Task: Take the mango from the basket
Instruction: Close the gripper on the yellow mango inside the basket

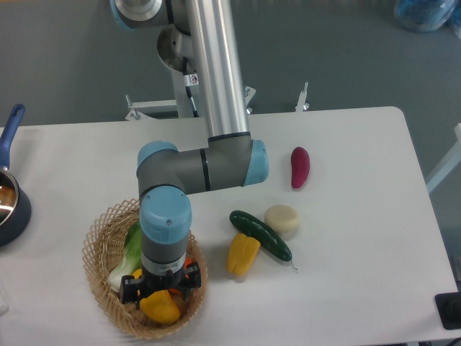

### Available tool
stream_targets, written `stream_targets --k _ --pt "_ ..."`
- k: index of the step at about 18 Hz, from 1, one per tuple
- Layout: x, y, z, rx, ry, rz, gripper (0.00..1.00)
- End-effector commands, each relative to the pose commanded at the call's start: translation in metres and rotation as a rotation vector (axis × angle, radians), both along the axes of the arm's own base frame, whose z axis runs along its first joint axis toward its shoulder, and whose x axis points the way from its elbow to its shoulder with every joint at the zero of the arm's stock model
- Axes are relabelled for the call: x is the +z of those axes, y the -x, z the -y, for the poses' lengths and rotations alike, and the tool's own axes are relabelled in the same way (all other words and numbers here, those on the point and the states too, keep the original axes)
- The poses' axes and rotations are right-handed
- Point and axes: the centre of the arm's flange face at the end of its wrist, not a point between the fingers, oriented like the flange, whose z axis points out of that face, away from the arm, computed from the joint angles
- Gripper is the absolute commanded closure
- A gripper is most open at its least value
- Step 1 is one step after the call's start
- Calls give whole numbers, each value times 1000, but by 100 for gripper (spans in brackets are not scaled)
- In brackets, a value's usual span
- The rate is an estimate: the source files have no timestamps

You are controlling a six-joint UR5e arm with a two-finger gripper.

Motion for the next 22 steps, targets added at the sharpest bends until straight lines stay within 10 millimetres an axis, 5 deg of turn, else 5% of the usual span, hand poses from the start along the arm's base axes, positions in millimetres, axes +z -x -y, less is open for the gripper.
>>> stream_targets --k 19,22 --pt "-19 -14 -7 -19 47 -30 1" --pt "-17 -14 -7 -15 45 -31 24"
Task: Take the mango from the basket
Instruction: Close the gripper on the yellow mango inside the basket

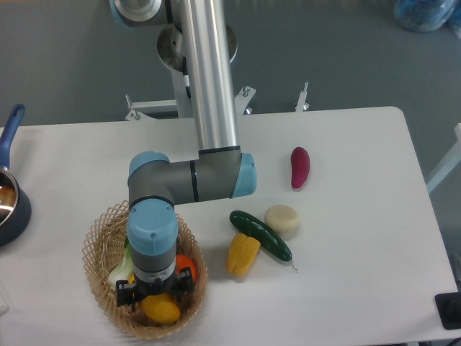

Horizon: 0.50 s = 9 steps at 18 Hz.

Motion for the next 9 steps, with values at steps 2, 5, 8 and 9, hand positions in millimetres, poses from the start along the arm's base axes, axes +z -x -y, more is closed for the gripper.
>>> stream_targets --k 2,5,8,9 --pt "1 -1 0 -2 -1 -1 39" --pt "6 -1 0 -6 -9 -5 47" --pt "9 -2 1 -11 -12 -10 55" --pt "12 -2 1 -12 -14 -11 56"
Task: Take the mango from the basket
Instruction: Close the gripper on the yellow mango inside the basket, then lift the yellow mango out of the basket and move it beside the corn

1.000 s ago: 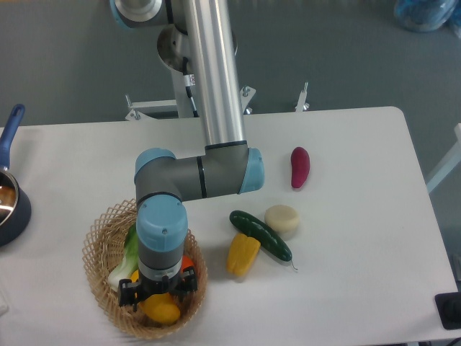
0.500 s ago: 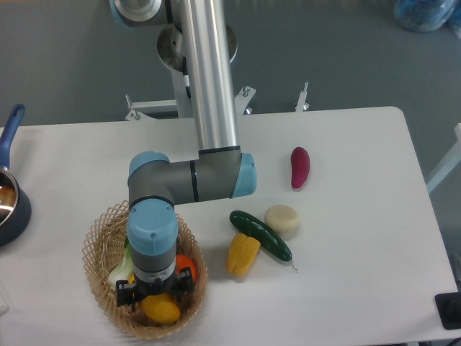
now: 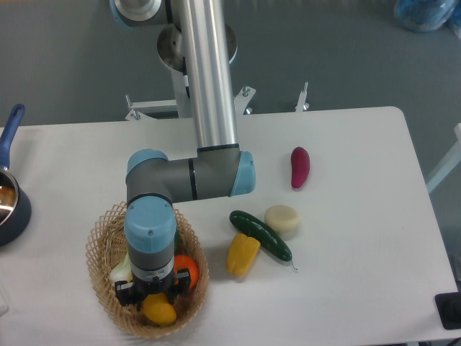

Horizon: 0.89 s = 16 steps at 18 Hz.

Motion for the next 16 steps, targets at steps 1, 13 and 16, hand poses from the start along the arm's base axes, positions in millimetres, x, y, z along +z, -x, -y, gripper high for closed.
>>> stream_targets --k 1,13,16 --pt "7 0 0 -2 -9 -4 56" --pt "170 53 63 -185 -165 -242 58" --pt "198 61 78 -297 -172 -319 58"
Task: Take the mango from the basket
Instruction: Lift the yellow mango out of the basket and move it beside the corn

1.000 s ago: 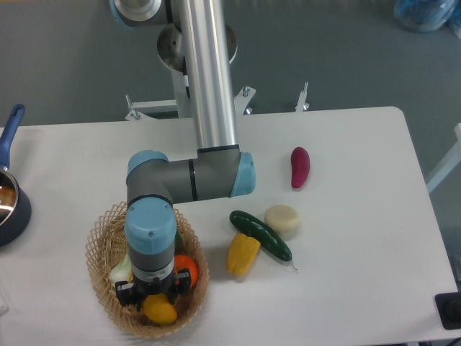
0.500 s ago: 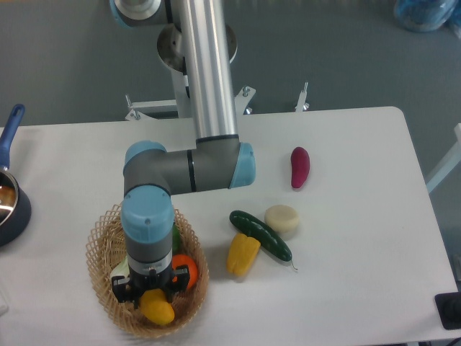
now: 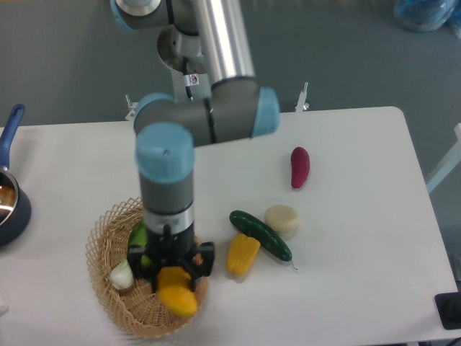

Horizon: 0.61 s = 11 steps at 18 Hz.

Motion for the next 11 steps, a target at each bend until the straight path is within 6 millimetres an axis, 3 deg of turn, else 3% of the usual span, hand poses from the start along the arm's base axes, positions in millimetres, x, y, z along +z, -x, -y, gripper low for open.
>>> stream_targets --k 5,11 --pt "43 22 35 -5 -28 -68 60" --pt "53 34 52 19 -35 -81 59"
